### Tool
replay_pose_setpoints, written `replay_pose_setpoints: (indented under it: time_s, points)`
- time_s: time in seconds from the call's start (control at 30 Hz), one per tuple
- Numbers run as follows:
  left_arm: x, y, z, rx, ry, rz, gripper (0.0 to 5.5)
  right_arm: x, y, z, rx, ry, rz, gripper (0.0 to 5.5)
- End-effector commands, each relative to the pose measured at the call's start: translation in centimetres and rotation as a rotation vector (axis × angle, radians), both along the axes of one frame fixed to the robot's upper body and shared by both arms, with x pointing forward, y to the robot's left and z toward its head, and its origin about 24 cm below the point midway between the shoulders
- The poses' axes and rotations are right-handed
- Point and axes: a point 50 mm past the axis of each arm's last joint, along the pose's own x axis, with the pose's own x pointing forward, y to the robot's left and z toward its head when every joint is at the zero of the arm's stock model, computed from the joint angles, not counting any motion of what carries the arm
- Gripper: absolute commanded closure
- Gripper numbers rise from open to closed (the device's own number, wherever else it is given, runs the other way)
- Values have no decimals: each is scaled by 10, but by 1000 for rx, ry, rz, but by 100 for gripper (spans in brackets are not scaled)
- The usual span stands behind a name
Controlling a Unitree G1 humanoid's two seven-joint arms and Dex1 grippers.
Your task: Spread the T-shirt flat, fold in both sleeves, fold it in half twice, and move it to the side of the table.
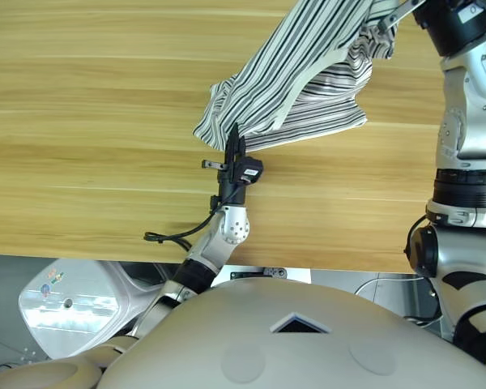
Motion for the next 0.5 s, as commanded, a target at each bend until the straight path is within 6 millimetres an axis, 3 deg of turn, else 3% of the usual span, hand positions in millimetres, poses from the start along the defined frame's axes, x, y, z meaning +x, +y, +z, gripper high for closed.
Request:
replay_pose_setpoints:
  time_s: [0.03,0.13,0.27,0.33,0.43,0.5]
  points:
    - [-52,16,-61,129,295,40,543,1,-2,-2,-26,-3,-6,550]
    - [-41,25,-47,62,230,43,543,0,-9,-4,-46,-10,-31,550]
    - [12,96,11,70,-5,8,543,-17,-52,-43,-140,44,-173,550]
    - [29,124,38,22,-88,36,543,-35,-53,-70,-210,63,-145,550]
    - [38,137,61,-21,-168,2,543,-61,-51,-101,-264,89,-87,550]
    - [36,140,66,-27,-186,-49,543,-77,-50,-118,-254,125,-49,550]
